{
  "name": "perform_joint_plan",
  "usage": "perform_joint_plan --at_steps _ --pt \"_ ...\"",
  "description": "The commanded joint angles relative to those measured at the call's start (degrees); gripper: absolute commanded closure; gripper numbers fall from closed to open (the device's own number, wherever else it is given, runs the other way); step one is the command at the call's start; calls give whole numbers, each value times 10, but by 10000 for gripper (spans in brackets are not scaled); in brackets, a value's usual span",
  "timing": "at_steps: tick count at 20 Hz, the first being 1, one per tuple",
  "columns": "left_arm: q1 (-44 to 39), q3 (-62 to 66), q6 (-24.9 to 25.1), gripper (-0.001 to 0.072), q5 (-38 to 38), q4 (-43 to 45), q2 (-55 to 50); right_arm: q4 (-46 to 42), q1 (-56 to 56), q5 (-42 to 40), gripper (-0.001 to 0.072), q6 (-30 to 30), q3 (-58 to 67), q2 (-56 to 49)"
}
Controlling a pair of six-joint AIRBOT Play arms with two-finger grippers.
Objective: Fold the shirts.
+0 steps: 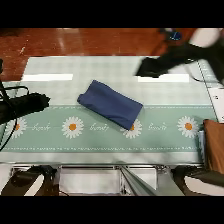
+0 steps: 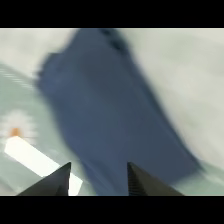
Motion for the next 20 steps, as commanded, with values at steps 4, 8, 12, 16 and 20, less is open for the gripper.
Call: perform_joint_plan --at_steps 4,8,12,16,20 --pt "0 -8 0 692 4 -7 -2 -95 -45 -281 306 246 -519 358" --pt "-1 -16 1 692 3 -36 -17 168 -45 -367 306 121 -657 309" --pt "-1 -16 1 692 5 -40 -29 371 -42 -365 306 -56 -632 167" --pt "-1 -16 1 692 5 -40 -33 432 31 -360 306 -113 -554 27" --pt "-1 -16 1 692 5 -40 -33 432 71 -358 317 -117 -436 -63"
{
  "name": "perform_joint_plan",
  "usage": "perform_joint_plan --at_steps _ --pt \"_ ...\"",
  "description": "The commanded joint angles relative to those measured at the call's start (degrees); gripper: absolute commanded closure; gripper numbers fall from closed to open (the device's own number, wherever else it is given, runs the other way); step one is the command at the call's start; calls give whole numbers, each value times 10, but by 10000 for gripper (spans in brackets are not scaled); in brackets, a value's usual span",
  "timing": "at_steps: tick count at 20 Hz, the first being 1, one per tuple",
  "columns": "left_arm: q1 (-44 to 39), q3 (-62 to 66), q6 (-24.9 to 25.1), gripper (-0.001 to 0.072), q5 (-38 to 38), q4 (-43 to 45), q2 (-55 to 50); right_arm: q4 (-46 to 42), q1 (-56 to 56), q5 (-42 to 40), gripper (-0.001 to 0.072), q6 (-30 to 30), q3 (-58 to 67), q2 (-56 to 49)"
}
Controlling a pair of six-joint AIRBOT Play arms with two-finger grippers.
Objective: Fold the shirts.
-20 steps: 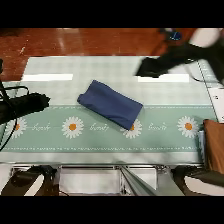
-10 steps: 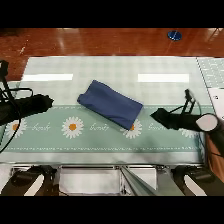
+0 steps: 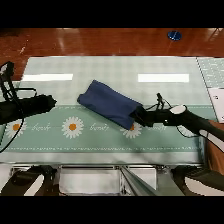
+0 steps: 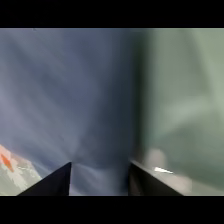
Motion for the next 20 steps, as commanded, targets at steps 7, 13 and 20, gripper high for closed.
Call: perform_joint_plan --at_steps 7,13,20 --pt "0 0 1 692 0 0 -1 -117 29 125 693 -25 316 -115" --pt "0 0 1 692 5 -1 -1 -333 -15 241 693 120 498 -27" --pt "0 0 59 692 2 0 -1 -364 -221 419 693 202 621 45"
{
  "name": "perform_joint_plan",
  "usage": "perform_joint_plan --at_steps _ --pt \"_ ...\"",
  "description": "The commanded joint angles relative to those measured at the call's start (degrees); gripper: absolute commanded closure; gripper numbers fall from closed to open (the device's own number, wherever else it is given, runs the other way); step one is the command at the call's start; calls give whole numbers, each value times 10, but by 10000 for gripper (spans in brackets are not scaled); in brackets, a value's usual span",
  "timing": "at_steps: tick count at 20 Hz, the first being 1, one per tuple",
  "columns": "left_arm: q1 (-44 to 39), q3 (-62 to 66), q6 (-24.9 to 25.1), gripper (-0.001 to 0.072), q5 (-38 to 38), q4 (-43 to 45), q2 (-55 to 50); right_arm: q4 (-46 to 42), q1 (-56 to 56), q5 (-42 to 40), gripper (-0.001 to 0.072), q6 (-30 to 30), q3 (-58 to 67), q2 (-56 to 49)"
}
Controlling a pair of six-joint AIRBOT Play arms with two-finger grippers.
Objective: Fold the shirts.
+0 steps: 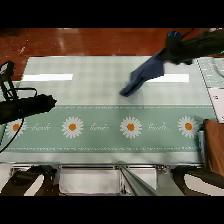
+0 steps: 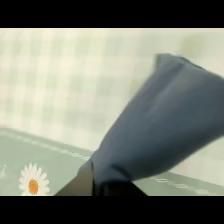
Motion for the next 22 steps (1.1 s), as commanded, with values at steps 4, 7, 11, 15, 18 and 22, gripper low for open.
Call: perform_joint_plan --at_steps 4,7,11,15,18,22 --pt "0 0 44 692 12 -1 0 -10 -230 140 693 58 41 91" --pt "0 0 44 692 11 -14 0 -18 -354 215 695 51 41 120" --pt "0 0 44 692 11 -17 0 -188 -466 328 695 31 40 155" --pt "0 0 51 692 24 -17 0 -299 -564 328 694 -5 -31 239" --pt "0 0 51 692 42 -17 0 -354 -644 328 693 7 -146 319" --pt "0 0 51 692 41 -27 0 -442 -662 328 592 32 -322 411"
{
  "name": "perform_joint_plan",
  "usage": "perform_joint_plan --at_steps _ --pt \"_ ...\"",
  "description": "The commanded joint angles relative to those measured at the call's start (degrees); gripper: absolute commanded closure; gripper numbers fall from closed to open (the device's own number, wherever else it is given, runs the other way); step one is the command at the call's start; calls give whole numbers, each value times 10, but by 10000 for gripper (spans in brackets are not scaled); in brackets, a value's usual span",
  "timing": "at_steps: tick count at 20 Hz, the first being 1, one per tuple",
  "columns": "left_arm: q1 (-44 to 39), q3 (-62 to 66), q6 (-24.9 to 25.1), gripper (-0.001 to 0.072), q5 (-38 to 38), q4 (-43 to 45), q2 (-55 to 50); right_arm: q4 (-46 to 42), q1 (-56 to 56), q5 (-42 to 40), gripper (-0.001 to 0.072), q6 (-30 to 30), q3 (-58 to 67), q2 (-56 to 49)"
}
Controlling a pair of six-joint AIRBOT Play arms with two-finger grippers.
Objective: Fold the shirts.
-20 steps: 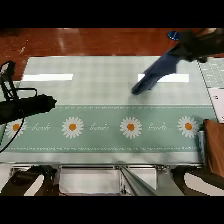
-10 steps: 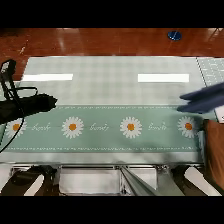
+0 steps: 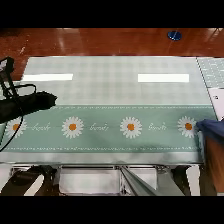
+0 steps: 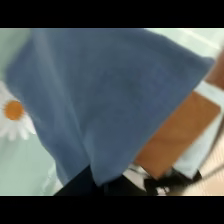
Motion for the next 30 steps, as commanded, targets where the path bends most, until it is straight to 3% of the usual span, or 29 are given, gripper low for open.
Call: perform_joint_plan --at_steps 1,2,4,7,8,9,10,11,14,17,19,21,24,30 --pt "0 0 3 692 5 -7 0 -108 -26 6 350 30 -146 70" --pt "0 0 4 692 11 -7 0 -109 -26 -11 300 36 -165 67" --pt "7 1 35 692 75 23 0 -50 -25 -56 300 29 -145 34" --pt "55 37 24 692 184 24 -1 148 -25 -139 332 24 -51 -37" --pt "71 62 12 692 199 14 -7 254 -18 -168 475 23 -14 -70" --pt "79 94 14 692 199 1 -20 360 2 -192 695 -10 17 -101" --pt "79 133 16 692 197 -3 -42 455 42 -228 693 -36 43 -132" --pt "76 171 24 692 196 -3 -67 495 98 -264 693 -36 65 -158" --pt "50 301 23 692 130 -20 -150 423 344 -348 693 -81 127 -226" --pt "-23 340 30 692 50 -18 -230 214 580 -382 693 -93 132 -293" --pt "-64 315 33 692 40 -3 -281 70 680 -394 693 -39 132 -349" --pt "-78 293 33 692 22 28 -339 -11 722 -362 693 4 132 -407" --pt "-65 294 33 692 -23 38 -392 -16 725 -310 693 13 132 -456" --pt "-41 294 33 692 -17 39 -394 -26 725 -316 693 11 132 -457"
